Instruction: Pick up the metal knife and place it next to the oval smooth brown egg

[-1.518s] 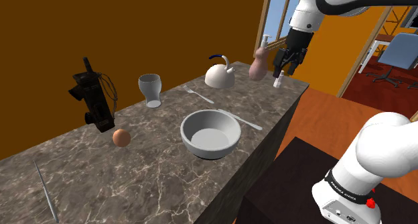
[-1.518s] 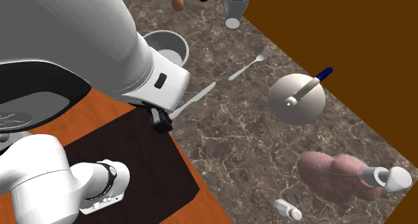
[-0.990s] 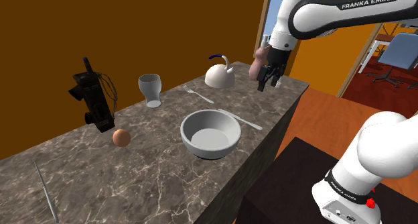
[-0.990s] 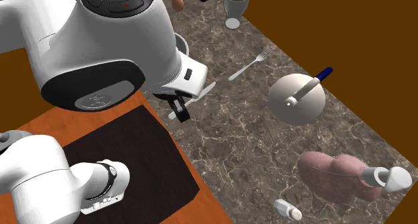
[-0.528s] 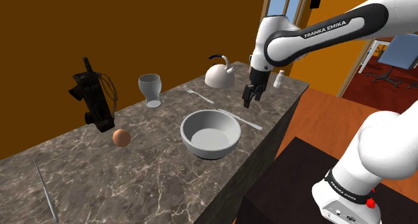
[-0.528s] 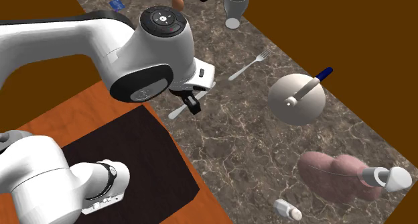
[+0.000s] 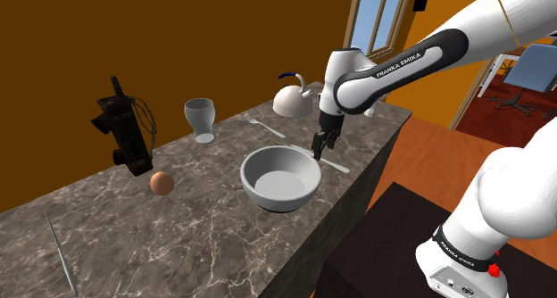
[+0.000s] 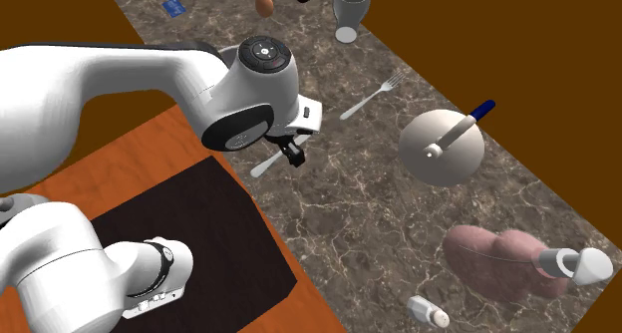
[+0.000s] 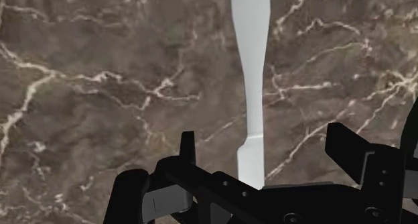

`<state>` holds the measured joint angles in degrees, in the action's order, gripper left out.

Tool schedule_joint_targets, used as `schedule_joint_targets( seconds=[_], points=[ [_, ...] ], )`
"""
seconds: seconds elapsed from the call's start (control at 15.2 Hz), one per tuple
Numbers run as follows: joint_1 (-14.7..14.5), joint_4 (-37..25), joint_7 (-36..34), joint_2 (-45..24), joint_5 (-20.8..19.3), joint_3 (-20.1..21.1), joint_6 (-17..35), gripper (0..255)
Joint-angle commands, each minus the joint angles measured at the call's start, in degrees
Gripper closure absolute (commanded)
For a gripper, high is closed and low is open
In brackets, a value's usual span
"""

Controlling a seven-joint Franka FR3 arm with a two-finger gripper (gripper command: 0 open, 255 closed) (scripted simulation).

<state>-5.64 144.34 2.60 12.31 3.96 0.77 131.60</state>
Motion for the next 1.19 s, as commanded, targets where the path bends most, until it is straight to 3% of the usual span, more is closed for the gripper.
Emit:
schedule_joint_targets(
  seconds=[0.0,0.66,0.73,1.12],
  points=[
    [-0.06,0.7,0.08,-0.87,0.09,0.04,1.61,0],
    [-0.1,1.19,0.13,-1.75,0.18,0.07,2.98,0],
    [-0.1,1.19,0.13,-1.75,0.18,0.07,2.98,255],
    [-0.06,1.21,0.19,-1.52,0.15,0.03,2.76,255]
  ],
)
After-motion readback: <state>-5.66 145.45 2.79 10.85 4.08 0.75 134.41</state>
